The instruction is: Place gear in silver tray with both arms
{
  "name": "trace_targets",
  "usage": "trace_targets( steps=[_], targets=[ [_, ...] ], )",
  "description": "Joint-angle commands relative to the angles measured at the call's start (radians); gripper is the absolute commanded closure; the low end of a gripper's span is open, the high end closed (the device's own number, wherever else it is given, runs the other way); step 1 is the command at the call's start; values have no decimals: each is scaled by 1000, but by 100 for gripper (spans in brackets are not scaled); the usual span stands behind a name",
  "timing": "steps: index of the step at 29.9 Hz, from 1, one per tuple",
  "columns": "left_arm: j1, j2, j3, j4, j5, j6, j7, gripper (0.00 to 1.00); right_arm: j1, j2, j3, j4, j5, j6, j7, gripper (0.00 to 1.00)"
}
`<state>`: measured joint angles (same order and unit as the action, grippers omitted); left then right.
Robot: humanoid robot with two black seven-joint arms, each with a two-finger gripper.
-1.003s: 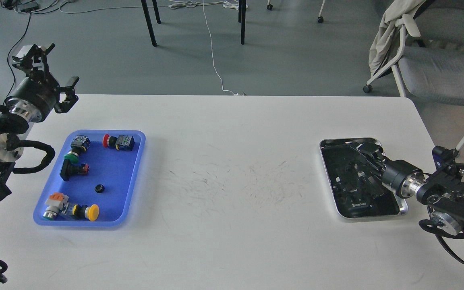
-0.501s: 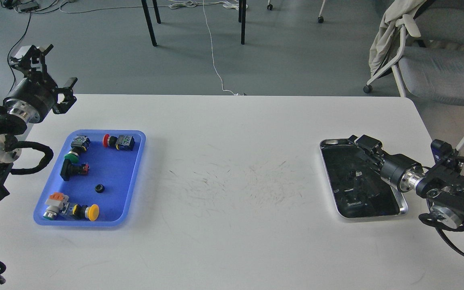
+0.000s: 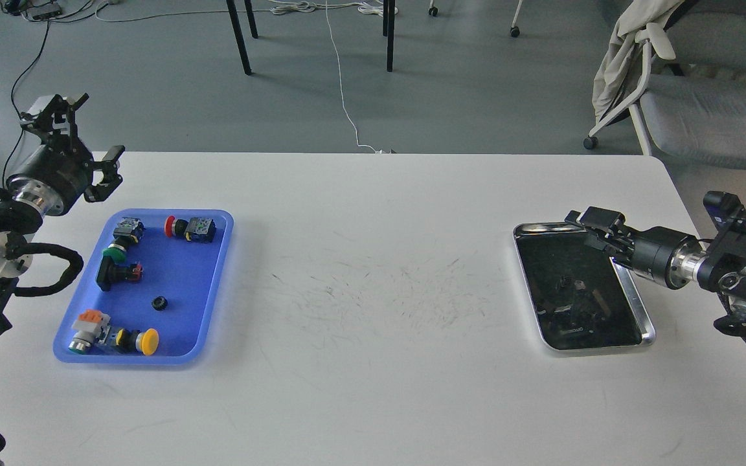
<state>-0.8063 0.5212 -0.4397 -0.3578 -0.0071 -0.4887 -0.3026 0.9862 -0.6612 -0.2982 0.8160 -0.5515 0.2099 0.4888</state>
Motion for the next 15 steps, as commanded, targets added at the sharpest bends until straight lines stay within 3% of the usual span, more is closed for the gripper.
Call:
trace_targets(
  steps=[1,10,15],
  targets=[
    [3,20,6,-13,1,0,22,2,29,-23,-7,26,-57,26,0,29],
    [3,51,12,-75,4,0,20,2,104,-92,-1,159,-156,43,0,29],
    [-10,54,-4,-108,1,0,22,2,127,-116,68,187,-140,19,0,20]
  ],
)
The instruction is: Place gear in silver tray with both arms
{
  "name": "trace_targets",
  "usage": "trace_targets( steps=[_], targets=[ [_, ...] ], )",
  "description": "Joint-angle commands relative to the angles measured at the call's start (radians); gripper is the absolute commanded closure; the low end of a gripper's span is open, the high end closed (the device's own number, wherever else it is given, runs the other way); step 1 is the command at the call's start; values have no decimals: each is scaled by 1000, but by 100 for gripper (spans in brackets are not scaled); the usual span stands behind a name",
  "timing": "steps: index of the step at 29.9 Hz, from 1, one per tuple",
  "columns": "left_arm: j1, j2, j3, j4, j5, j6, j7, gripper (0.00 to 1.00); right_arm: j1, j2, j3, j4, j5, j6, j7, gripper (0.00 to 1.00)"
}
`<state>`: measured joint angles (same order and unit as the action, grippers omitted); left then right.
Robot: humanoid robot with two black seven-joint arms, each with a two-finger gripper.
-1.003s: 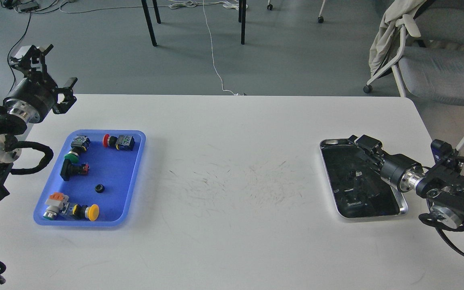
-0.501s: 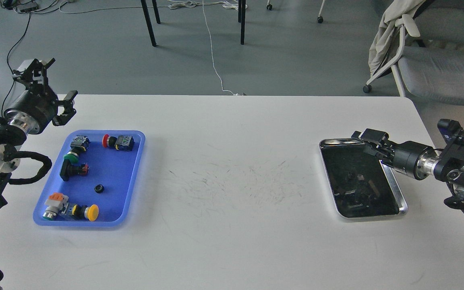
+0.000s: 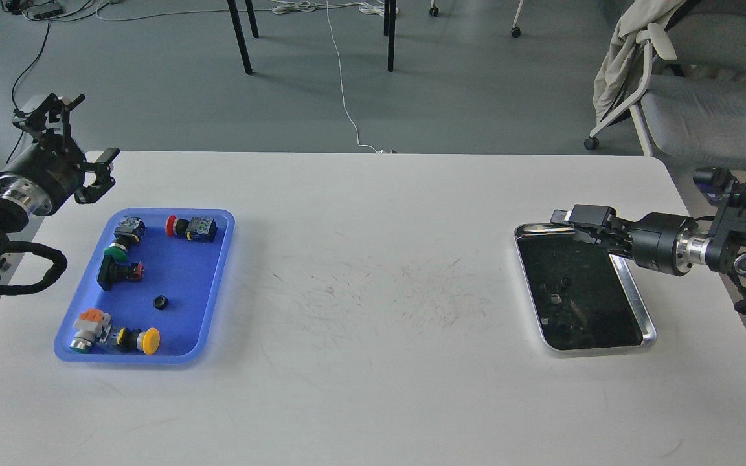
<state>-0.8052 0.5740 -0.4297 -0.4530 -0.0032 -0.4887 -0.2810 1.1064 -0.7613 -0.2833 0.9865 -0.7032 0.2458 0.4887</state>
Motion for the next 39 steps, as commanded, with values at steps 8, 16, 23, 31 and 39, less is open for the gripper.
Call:
trace_targets(
  steps=[8,16,23,31,39],
  targets=[
    [-48,-10,-14,-15,-3,0,8,2,-76,-23,229,23,226,-97,0,16],
    [-77,14,2,-70,-1,0,13,2,-102,-30,320,35,399,-106,0,13],
    [-78,21,6,-113,8,0,13,2,-128,-18,420,32,654,-177,0,11],
    [-84,151,137,-312,32,0,12,1,-240,46,619,38,726,-247,0,11],
    [-88,389,149,-617,349,0,9,1,-270,60,625,44,714,-249,0,8]
  ],
)
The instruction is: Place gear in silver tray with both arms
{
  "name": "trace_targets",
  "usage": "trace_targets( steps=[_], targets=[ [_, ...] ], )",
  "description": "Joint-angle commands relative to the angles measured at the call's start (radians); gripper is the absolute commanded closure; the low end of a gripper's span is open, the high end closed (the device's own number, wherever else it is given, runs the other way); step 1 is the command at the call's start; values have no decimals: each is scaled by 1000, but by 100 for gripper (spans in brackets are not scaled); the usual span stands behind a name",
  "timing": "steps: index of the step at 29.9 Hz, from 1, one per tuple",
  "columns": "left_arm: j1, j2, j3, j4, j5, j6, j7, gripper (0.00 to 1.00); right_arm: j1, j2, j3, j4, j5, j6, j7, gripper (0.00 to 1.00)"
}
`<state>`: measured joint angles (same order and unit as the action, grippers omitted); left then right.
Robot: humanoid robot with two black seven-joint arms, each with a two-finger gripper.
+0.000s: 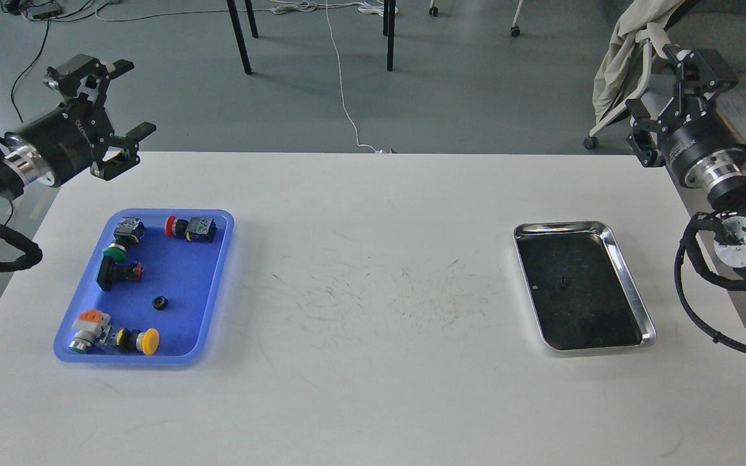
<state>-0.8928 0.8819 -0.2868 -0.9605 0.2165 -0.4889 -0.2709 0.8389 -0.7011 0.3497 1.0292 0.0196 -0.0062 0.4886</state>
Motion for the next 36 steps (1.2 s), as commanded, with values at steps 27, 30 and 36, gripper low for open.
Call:
trace_targets(
  steps=[27,30,36],
  targets=[
    [117,299,112,-486,1127,305,-119,8,-8,-3,-11,8,-21,3,0,7],
    [118,281,141,-483,1181,320,-119,10,-8,-1,-11,8,-21,2,0,7],
    [127,253,186,-457,1333,395,-122,10,-8,-3,-11,5,-21,2,0,7]
  ],
)
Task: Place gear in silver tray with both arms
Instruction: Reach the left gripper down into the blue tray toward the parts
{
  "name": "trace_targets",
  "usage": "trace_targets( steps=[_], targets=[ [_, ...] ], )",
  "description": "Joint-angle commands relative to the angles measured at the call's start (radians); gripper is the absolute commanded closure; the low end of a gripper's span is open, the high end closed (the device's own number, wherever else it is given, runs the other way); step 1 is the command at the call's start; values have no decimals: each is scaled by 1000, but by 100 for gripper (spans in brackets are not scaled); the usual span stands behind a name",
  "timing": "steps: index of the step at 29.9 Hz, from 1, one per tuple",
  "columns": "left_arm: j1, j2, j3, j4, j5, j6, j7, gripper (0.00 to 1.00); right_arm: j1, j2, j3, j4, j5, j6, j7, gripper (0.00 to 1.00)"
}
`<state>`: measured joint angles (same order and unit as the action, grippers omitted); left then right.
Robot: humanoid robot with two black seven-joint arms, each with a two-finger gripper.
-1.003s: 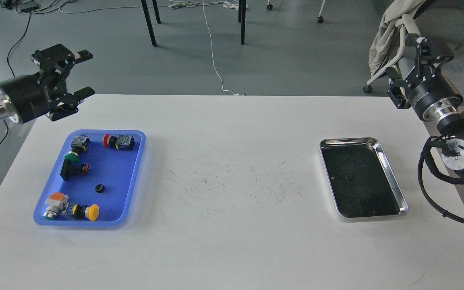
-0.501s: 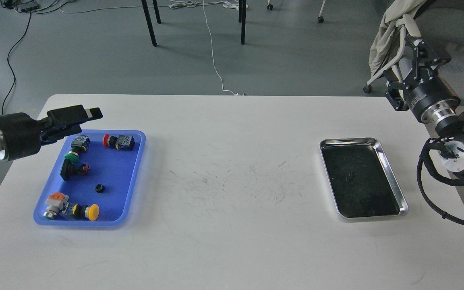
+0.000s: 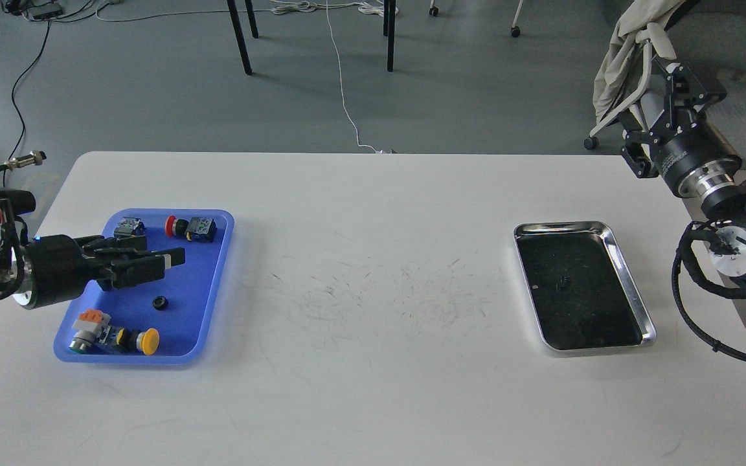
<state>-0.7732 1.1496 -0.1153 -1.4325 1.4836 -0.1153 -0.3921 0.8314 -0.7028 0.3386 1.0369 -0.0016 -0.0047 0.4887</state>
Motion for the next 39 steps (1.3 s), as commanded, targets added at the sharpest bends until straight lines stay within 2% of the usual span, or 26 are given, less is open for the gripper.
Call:
trace_targets(
  steps=[1,5,13,16,20,24,28,39],
  targets=[
    [15,-24,14,18,88,28,-2,10,0,0,0,-6,0,0,0,7],
    [46,-59,14,58,155,68,-2,10,-1,2,8,-8,0,-1,0,7],
    [69,-132,14,176,205,97,-8,12,-11,2,13,-3,0,-38,0,7],
    [71,-172,16,250,208,100,-34,14,-9,-1,14,-1,0,-40,0,7],
    [91,-198,17,314,213,102,-96,15,-11,-7,14,0,0,-40,0,7],
    [114,-202,16,325,214,117,-97,15,-12,-9,13,-1,0,-40,0,7],
    [127,-220,17,371,214,135,-97,23,-15,-6,13,0,0,-41,0,7],
    [143,-278,17,460,261,151,-97,34,-20,-9,10,-1,0,-40,0,7]
  ],
)
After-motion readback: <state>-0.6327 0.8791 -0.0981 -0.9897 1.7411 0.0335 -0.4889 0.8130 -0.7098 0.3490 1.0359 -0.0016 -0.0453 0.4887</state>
